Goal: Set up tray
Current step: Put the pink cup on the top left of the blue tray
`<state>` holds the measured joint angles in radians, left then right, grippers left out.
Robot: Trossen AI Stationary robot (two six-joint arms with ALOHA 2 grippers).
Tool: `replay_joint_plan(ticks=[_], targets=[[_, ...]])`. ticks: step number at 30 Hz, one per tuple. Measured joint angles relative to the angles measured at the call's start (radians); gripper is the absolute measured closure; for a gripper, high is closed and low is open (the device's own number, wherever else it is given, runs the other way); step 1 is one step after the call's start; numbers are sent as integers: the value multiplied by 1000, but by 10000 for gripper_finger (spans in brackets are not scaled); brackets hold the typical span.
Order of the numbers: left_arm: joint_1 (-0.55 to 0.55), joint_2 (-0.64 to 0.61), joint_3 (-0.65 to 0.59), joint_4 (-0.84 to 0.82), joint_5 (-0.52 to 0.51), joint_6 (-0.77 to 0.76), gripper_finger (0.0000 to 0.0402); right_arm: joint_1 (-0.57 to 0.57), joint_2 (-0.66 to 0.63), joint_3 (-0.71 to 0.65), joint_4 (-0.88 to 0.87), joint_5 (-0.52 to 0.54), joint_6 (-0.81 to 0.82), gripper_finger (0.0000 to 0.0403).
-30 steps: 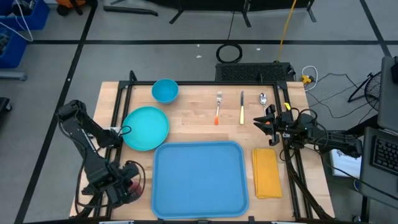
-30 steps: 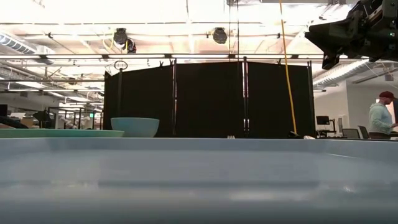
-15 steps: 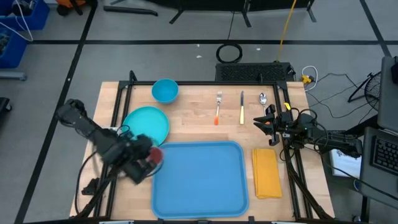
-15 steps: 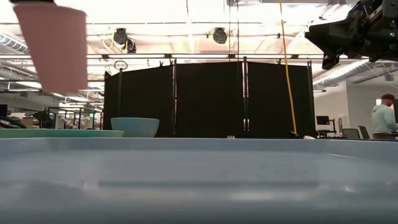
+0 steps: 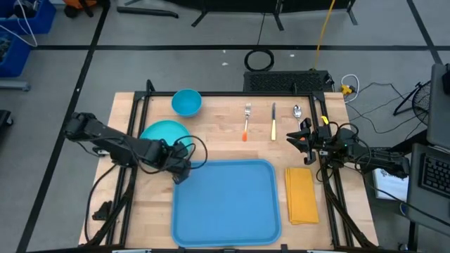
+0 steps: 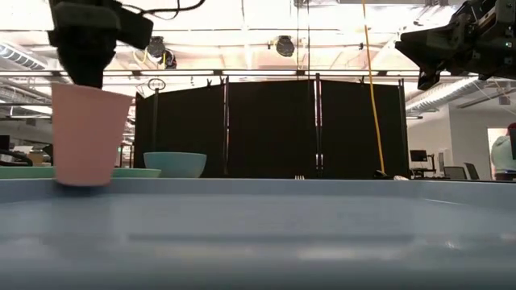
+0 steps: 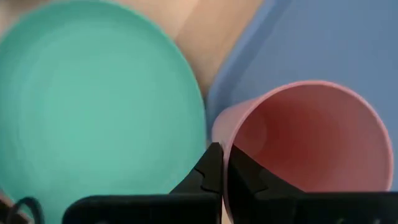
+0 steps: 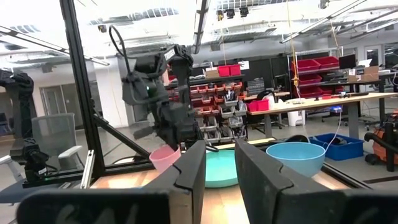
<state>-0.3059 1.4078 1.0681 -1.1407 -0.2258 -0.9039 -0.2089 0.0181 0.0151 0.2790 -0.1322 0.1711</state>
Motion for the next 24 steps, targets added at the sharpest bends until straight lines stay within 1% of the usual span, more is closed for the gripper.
replay_joint_plan(ticks=[3, 7, 11, 14, 16, 20, 24], targets=[[4, 0, -30, 81, 22, 23, 399, 0, 0, 0, 0, 0, 0, 325], [5, 0, -65, 123, 27, 31, 399, 0, 0, 0, 0, 0, 0, 325], [4, -3, -87, 148, 57, 10, 399, 0, 0, 0, 0, 0, 0, 325], [4, -3, -92, 177, 69, 21, 395, 0, 0, 0, 0, 0, 0, 325], [4, -1, -95, 181, 69, 29, 376, 0, 0, 0, 1, 0, 0, 325], [4, 1, -97, 185, 66, 26, 322, 0, 0, 0, 0, 0, 0, 325], [4, 1, -96, 174, 65, 22, 275, 0, 0, 0, 0, 0, 0, 325]])
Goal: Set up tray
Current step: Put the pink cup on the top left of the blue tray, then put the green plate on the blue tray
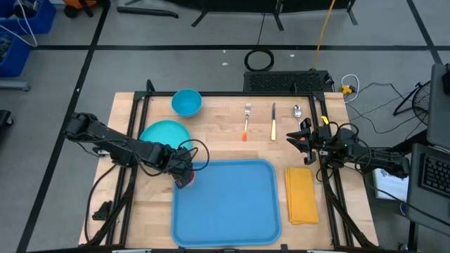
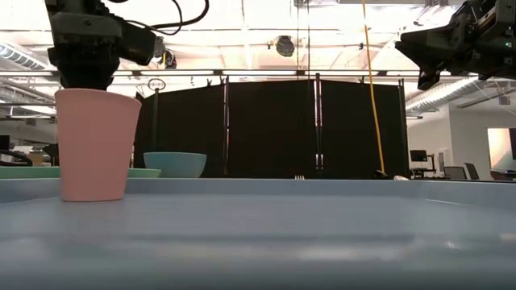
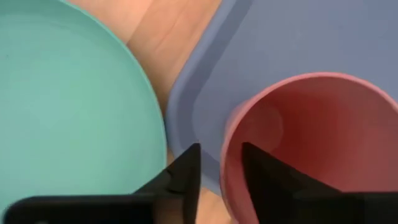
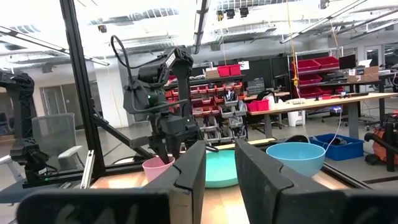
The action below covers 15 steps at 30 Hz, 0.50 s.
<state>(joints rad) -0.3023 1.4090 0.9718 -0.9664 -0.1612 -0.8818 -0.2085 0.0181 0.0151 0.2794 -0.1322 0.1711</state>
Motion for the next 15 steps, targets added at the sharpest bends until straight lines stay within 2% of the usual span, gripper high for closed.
replay_joint_plan(ticks=[4, 7, 10, 15], targets=[[0, 0, 31, -83, -2, 16, 242, 0, 0, 0, 0, 0, 0, 325], [0, -13, 68, -180, -54, 18, 227, 0, 0, 0, 0, 0, -2, 325], [-1, -42, 92, -295, -106, 7, 221, 0, 0, 0, 0, 0, 0, 325], [-15, -78, 88, -453, -122, -46, 220, 0, 0, 0, 0, 0, 0, 325]])
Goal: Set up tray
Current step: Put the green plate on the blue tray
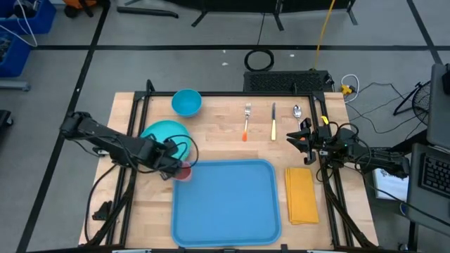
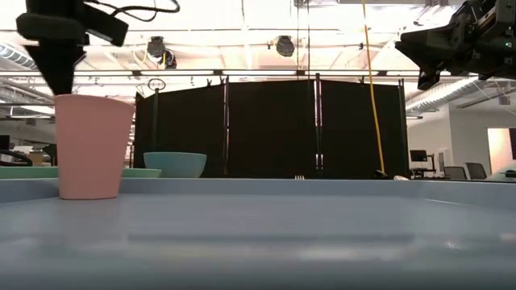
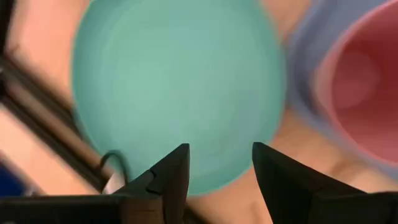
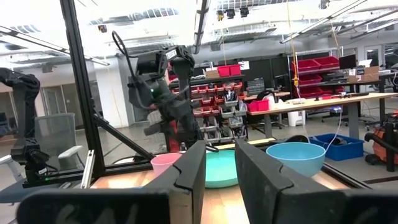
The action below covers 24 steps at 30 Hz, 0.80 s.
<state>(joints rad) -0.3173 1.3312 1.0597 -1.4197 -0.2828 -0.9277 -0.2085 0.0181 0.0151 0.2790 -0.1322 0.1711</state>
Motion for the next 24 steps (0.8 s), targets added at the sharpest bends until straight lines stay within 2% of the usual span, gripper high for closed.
replay_joint_plan(ticks=[4, 8, 13, 16, 24], targets=[[1, -25, 3, 32, -15, -3, 220, 0, 0, 0, 0, 0, 0, 325], [2, -26, -5, -25, -15, -29, 220, 0, 0, 0, 0, 0, 0, 325], [-26, -24, -95, -17, 96, 8, 220, 0, 0, 0, 0, 0, 0, 325], [-46, -24, -164, 42, 139, 36, 220, 0, 0, 0, 0, 0, 0, 325], [-50, -25, -280, 146, 182, 67, 220, 0, 0, 0, 0, 0, 0, 325]])
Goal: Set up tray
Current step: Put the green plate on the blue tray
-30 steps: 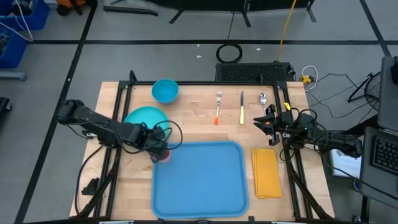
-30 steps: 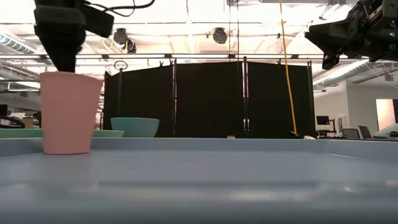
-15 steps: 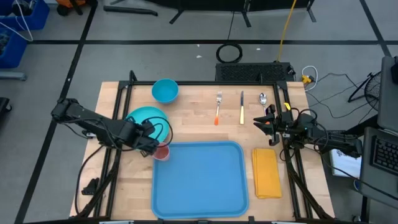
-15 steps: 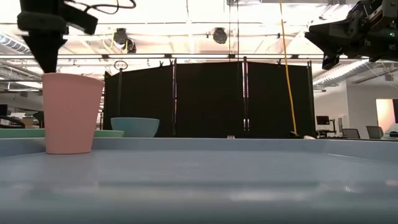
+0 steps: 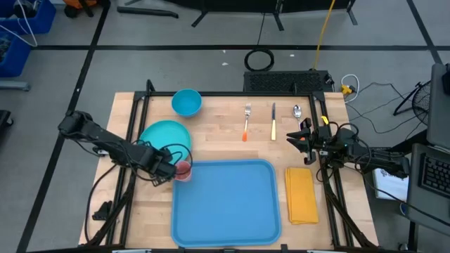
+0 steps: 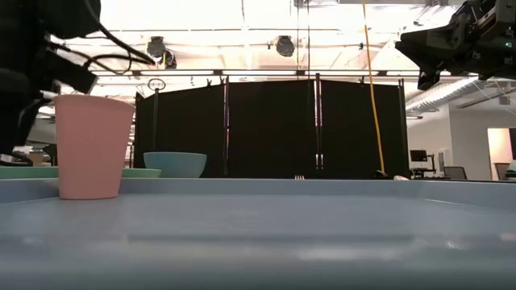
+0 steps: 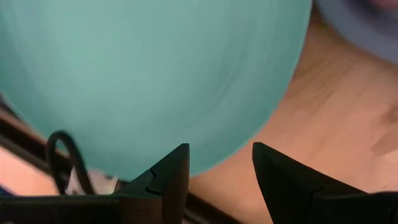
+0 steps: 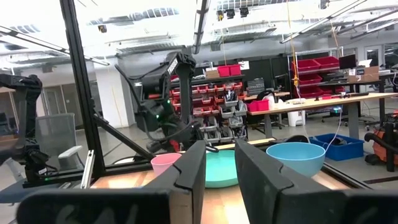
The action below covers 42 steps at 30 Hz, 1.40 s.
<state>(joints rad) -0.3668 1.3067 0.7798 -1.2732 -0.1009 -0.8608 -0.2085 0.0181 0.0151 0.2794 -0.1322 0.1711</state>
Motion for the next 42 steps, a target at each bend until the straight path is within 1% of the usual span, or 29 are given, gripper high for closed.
replay_joint_plan(ticks=[2, 6, 8, 15, 21, 24, 25, 27, 29, 31, 32, 34, 38, 42], targets=[[0, 0, -23, 14, 4, 3, 220, 0, 0, 0, 0, 0, 0, 325], [0, 0, -70, 110, 29, 22, 220, 0, 0, 0, 0, 0, 0, 325], [1, 0, -88, 133, 40, 22, 220, 0, 0, 0, 0, 0, 0, 325], [3, 1, -151, 198, 18, 41, 220, 0, 0, 0, 0, 0, 1, 325], [9, -1, -236, 309, 24, 40, 220, 0, 0, 0, 0, 0, 27, 325], [8, -2, -251, 334, 23, 40, 222, 0, 0, 0, 0, 0, 27, 325], [8, -1, -250, 334, 22, 40, 228, 0, 0, 0, 0, 0, 27, 325], [8, 0, -238, 333, 21, 50, 253, 0, 0, 0, 0, 0, 27, 325], [7, 2, -225, 328, 7, 68, 298, 0, 0, 0, 0, 0, 26, 325], [7, 1, -212, 315, -15, 92, 355, 0, 0, 0, 0, 0, 26, 325], [8, 1, -208, 311, -30, 96, 373, 0, 0, 0, 0, 0, 26, 325], [6, 2, -197, 289, -53, 82, 380, 0, 0, 0, 0, 0, 26, 325], [-10, 2, -156, 235, -54, 55, 382, 0, 0, 0, 0, 0, 26, 325], [-26, 2, -80, 120, -56, 8, 384, 0, 0, 0, 0, 0, 26, 325]])
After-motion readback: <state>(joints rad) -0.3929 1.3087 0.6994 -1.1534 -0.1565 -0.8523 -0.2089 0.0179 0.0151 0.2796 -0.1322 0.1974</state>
